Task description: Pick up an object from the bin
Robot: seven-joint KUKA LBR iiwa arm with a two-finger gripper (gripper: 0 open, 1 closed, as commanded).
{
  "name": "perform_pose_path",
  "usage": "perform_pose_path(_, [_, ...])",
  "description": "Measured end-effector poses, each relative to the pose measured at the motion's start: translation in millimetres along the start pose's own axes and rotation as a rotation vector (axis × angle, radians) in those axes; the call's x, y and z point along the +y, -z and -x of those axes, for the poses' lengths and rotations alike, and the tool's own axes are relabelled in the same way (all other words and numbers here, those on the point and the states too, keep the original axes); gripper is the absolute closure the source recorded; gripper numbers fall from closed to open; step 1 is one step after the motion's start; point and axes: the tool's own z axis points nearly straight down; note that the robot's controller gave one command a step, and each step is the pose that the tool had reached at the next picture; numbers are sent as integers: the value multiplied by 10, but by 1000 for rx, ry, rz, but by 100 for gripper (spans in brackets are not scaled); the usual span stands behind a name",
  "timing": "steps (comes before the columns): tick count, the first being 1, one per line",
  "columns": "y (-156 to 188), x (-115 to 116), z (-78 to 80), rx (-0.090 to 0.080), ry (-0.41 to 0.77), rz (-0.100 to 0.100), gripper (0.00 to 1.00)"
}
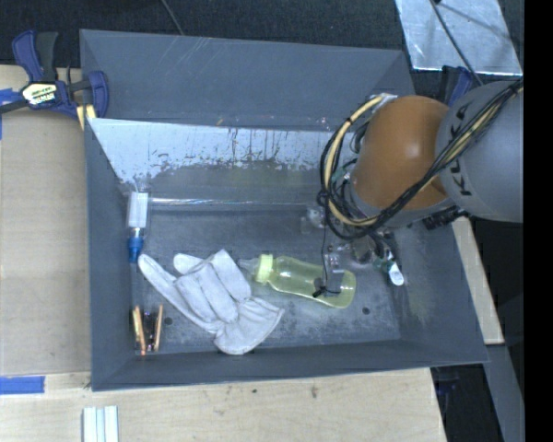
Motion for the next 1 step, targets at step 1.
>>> perform_pose_path(1, [-195,119,-24,-2,-46,-1,0])
